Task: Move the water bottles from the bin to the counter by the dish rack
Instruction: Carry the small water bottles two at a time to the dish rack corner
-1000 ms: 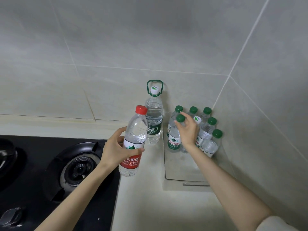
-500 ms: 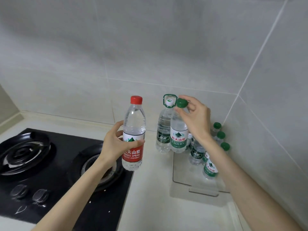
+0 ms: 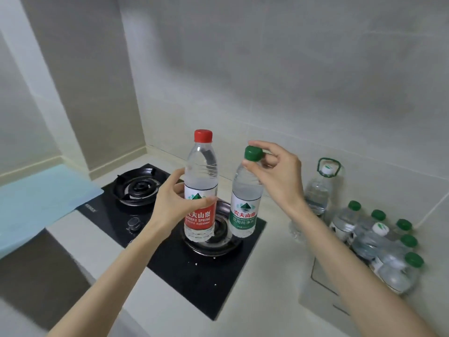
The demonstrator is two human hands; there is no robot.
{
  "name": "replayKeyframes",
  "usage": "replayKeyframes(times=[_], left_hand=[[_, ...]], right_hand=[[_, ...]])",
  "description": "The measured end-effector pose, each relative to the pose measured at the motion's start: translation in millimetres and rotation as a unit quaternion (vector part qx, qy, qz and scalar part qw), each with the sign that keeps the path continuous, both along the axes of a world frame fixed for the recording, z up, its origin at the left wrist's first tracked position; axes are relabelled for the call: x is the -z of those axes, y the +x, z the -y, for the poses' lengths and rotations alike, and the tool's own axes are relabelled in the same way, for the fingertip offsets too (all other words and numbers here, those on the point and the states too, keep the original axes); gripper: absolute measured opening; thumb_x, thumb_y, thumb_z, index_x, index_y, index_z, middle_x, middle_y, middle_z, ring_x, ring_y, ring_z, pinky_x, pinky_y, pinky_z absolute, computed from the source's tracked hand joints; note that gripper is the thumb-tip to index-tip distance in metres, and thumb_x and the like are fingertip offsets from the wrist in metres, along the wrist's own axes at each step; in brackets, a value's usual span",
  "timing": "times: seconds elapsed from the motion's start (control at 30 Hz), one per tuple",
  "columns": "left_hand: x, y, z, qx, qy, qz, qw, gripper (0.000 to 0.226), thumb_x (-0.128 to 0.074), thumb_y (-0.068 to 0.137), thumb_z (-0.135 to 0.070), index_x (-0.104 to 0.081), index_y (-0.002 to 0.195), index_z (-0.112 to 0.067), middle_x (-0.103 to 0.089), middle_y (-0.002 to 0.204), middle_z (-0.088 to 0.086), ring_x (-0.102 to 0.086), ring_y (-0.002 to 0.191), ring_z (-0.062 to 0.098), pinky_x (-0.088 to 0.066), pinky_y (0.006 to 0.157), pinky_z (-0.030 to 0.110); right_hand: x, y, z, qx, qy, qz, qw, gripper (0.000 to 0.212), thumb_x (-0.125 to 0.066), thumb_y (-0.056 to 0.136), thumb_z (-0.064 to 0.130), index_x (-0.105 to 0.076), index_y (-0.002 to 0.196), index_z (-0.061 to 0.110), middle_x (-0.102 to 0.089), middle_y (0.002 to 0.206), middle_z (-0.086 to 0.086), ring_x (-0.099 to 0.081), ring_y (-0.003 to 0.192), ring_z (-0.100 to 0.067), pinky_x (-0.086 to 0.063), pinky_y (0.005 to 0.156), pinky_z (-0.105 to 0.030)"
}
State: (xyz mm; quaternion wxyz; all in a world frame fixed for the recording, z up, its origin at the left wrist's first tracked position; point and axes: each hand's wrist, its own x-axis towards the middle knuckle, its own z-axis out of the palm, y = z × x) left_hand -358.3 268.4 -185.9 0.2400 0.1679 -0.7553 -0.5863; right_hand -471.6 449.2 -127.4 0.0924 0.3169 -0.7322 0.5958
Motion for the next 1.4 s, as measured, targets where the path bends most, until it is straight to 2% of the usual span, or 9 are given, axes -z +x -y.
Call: replayKeyframes(times=[0.23, 0.4, 0.57, 0.63, 0.77, 0.87, 1.03, 1.27, 1.4], left_hand=[[-8, 95, 69, -0.101, -0.005, -0.032, 0.994, 0.086, -0.090, 0.043, -0.041, -0.054, 0.121, -0.032, -0.074, 0.100, -0.005, -0.071, 0.091, 0.012, -0.056, 0.078, 0.035], [-13, 182, 123, -0.175, -0.022, -0.041, 0.983, 0.070, -0.091, 0.057, -0.020, -0.053, 0.113, -0.036, -0.071, 0.090, -0.016, -0.070, 0.084, 0.005, -0.055, 0.072, 0.026], [-14, 290, 182, -0.240, -0.021, -0.042, 0.970, 0.087, -0.087, 0.039, -0.044, -0.054, 0.119, -0.036, -0.071, 0.105, -0.005, -0.069, 0.096, 0.015, -0.057, 0.081, 0.036], [-14, 333, 204, -0.268, -0.024, -0.039, 0.962, 0.083, -0.090, 0.041, -0.040, -0.055, 0.116, -0.037, -0.071, 0.104, -0.004, -0.069, 0.095, 0.015, -0.057, 0.080, 0.036], [-13, 407, 237, -0.318, -0.025, -0.043, 0.947, 0.076, -0.089, 0.059, -0.012, -0.052, 0.122, -0.030, -0.069, 0.096, -0.007, -0.069, 0.082, 0.004, -0.053, 0.066, 0.017], [-10, 466, 261, -0.361, -0.019, -0.046, 0.931, 0.082, -0.092, 0.055, -0.014, -0.052, 0.126, -0.026, -0.070, 0.098, -0.004, -0.069, 0.086, 0.009, -0.052, 0.068, 0.021], [-6, 543, 290, -0.440, -0.022, -0.047, 0.896, 0.084, -0.087, 0.039, -0.040, -0.055, 0.116, -0.038, -0.072, 0.102, -0.003, -0.070, 0.091, 0.013, -0.054, 0.070, 0.022], [6, 646, 347, -0.562, -0.018, -0.030, 0.826, 0.081, -0.093, 0.053, -0.023, -0.053, 0.123, -0.033, -0.069, 0.109, 0.002, -0.067, 0.099, 0.021, -0.057, 0.083, 0.043], [10, 689, 389, -0.616, -0.028, -0.024, 0.787, 0.080, -0.091, 0.057, -0.021, -0.052, 0.126, -0.030, -0.068, 0.110, 0.000, -0.065, 0.100, 0.017, -0.056, 0.083, 0.038]], right_hand=[[-8, 64, 96, -0.099, 0.011, -0.008, 0.995, 0.039, -0.081, 0.074, 0.011, -0.071, 0.110, 0.021, -0.075, 0.096, 0.006, -0.071, 0.086, -0.002, -0.055, 0.085, -0.021], [-9, 129, 170, -0.169, 0.012, -0.010, 0.985, 0.038, -0.080, 0.075, 0.011, -0.070, 0.109, 0.024, -0.074, 0.096, 0.008, -0.070, 0.085, 0.000, -0.056, 0.082, -0.019], [-9, 214, 251, -0.243, 0.010, -0.007, 0.970, 0.041, -0.081, 0.075, 0.012, -0.070, 0.114, 0.022, -0.074, 0.099, 0.005, -0.071, 0.089, -0.006, -0.057, 0.086, -0.026], [-9, 251, 282, -0.273, -0.003, 0.002, 0.962, 0.041, -0.081, 0.074, 0.011, -0.070, 0.113, 0.021, -0.074, 0.098, 0.004, -0.072, 0.088, -0.008, -0.058, 0.087, -0.029], [-7, 318, 338, -0.339, -0.012, 0.017, 0.941, 0.041, -0.080, 0.074, 0.008, -0.069, 0.112, 0.021, -0.074, 0.099, 0.003, -0.072, 0.089, -0.009, -0.058, 0.088, -0.032], [-5, 368, 383, -0.389, -0.010, 0.022, 0.921, 0.042, -0.080, 0.075, 0.009, -0.069, 0.114, 0.019, -0.075, 0.100, 0.001, -0.072, 0.089, -0.011, -0.058, 0.087, -0.033], [-3, 439, 449, -0.464, -0.009, 0.019, 0.885, 0.043, -0.080, 0.075, 0.008, -0.069, 0.116, 0.016, -0.074, 0.100, -0.002, -0.072, 0.086, -0.012, -0.059, 0.084, -0.033], [7, 542, 563, -0.566, -0.009, 0.010, 0.824, 0.043, -0.080, 0.075, 0.010, -0.069, 0.116, 0.015, -0.074, 0.101, -0.002, -0.072, 0.089, -0.014, -0.059, 0.085, -0.039], [9, 593, 625, -0.622, -0.004, 0.004, 0.783, 0.043, -0.080, 0.076, 0.011, -0.068, 0.117, 0.017, -0.074, 0.101, 0.002, -0.071, 0.090, -0.008, -0.058, 0.084, -0.032]])
